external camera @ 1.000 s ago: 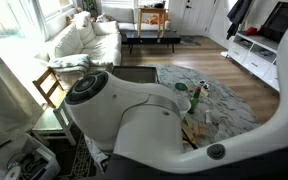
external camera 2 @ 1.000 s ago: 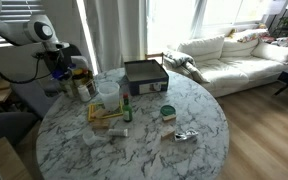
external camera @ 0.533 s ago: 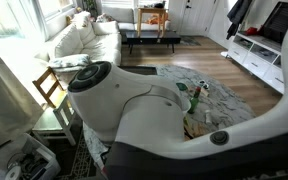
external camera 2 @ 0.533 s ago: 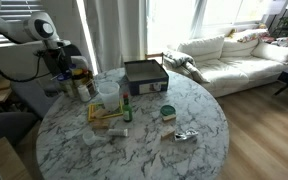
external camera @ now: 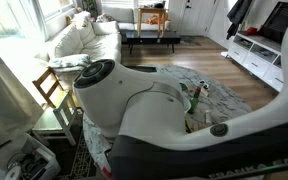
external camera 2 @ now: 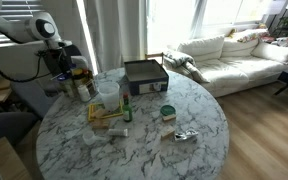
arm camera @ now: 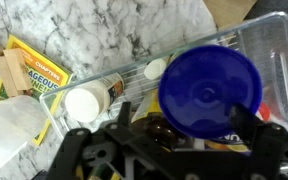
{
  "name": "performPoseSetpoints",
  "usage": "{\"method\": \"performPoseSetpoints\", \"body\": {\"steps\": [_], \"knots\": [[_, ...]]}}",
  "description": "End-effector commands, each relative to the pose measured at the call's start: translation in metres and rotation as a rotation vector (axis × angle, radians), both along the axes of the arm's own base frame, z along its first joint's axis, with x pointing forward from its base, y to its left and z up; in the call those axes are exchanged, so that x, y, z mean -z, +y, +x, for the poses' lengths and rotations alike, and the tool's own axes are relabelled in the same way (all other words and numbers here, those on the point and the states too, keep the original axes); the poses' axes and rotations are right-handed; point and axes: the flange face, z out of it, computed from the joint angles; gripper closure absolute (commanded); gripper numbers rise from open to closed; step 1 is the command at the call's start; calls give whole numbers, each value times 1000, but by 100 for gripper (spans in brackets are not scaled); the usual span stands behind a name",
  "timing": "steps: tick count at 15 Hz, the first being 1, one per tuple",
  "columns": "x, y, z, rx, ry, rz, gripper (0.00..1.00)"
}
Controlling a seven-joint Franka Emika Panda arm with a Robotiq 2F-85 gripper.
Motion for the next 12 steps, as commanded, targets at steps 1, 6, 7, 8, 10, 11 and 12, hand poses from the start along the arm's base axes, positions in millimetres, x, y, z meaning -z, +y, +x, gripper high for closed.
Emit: {"method": "performPoseSetpoints", "body": {"steps": [1, 6, 7, 8, 10, 11, 12], "knots": [[-10, 2, -2, 18, -5, 43, 0], [-18, 8, -5, 3, 9, 143, 0], [-17, 11, -6, -1, 17, 176, 0], [-15, 16, -7, -9, 28, 217, 0], [-11, 20, -9, -31, 48, 283, 0], [-8, 19, -10, -49, 60, 296, 0], [-5, 16, -12, -69, 74, 293, 0]]}}
